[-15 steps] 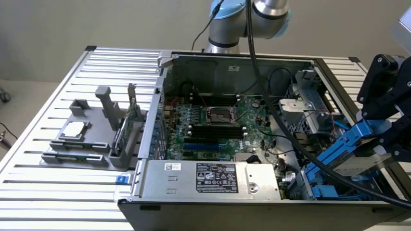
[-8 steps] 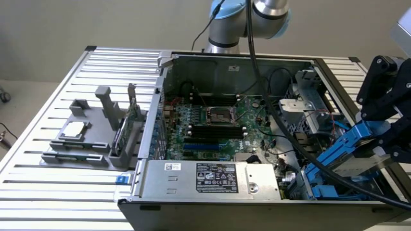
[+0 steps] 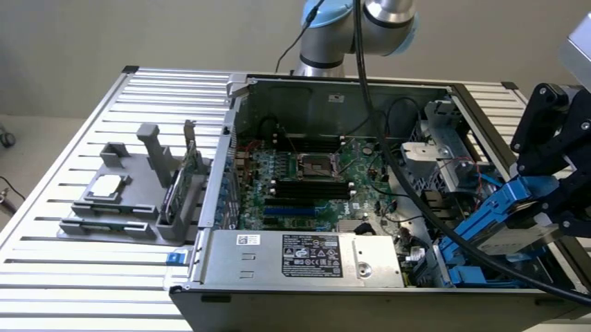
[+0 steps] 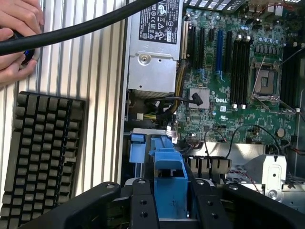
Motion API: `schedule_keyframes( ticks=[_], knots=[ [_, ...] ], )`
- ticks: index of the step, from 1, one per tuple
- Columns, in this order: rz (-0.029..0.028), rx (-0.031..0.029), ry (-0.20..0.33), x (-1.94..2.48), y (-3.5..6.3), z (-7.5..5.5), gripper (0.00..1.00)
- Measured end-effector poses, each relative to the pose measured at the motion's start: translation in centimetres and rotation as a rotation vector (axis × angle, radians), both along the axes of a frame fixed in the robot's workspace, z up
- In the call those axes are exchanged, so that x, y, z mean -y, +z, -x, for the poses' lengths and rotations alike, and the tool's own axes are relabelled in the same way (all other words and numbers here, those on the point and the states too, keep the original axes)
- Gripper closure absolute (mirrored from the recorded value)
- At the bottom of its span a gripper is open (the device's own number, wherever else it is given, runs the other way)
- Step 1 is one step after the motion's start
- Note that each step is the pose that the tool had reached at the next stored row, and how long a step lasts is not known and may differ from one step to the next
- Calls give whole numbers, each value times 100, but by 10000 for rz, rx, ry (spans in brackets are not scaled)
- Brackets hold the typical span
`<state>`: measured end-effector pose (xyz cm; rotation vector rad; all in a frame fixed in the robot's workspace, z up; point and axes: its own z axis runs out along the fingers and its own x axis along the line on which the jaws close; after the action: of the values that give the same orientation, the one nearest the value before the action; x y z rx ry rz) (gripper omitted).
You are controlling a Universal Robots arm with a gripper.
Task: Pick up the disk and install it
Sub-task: 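Insert the disk into the insertion slot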
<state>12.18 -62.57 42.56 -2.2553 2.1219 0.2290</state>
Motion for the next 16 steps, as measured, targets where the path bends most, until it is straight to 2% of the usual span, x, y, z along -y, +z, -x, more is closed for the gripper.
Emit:
schedule_keyframes(
  ticks=[9, 16],
  knots=[
    [3, -85, 0, 18, 69, 0, 67],
    [28, -100, 1, 26, 70, -3, 67]
  ],
)
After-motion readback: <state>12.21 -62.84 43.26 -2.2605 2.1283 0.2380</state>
